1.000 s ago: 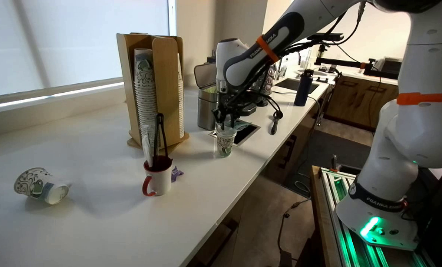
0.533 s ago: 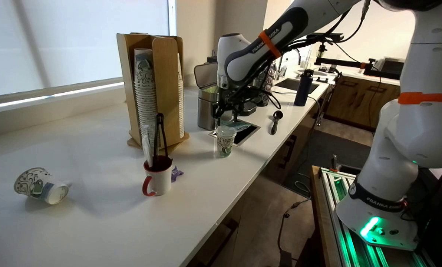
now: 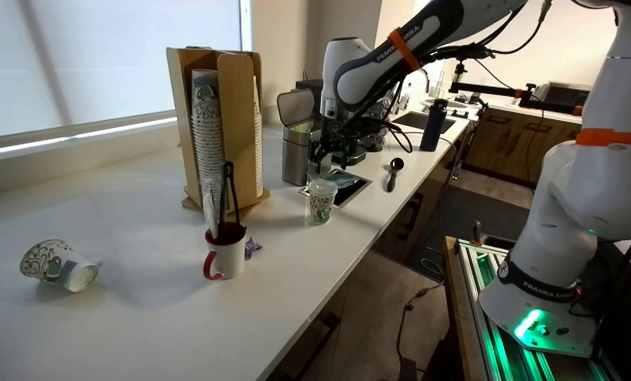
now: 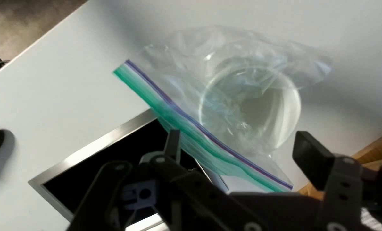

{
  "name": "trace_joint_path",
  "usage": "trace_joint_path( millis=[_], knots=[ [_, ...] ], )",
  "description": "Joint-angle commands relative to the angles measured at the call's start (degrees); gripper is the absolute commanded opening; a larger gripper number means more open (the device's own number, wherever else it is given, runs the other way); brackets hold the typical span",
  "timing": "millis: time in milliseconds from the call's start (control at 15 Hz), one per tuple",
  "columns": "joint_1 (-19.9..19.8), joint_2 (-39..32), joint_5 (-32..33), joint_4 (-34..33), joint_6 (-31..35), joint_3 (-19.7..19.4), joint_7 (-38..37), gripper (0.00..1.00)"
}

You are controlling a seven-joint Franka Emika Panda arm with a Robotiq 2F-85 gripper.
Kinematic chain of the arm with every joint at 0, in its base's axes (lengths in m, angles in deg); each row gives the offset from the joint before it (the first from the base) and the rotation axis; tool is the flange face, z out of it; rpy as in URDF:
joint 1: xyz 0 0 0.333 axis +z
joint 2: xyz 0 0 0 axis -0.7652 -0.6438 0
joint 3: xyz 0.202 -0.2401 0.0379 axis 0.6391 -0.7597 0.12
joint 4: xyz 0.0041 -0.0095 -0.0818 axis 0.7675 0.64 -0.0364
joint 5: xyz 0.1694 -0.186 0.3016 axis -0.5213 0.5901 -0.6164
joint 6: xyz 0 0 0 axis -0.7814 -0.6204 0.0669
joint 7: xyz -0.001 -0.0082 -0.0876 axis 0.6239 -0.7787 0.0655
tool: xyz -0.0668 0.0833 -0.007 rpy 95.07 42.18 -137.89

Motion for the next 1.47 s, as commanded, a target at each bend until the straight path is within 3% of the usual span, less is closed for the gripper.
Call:
trace_joint_path(
  millis=[0,400,467,667,1067,1400],
  knots=[
    [-2.7,10.4,-2.7,10.7,2.6,-0.2,-1.4,1.00],
    [-10.6,22.8,-4.7,24.9,9.4,-0.1,-8.6,1.00],
    [-10.1,17.8,-3.8,18.9,5.7,1.0,-5.8,1.00],
    [-11.3,19.0,-3.7,19.9,6.2,1.5,-5.4,1.00],
    [-9.4,13.0,-7.7,15.9,12.8,3.2,-6.7,1.00],
    [-9.6,12.8,-7.8,17.8,13.4,3.7,-7.7,1.00]
  ],
)
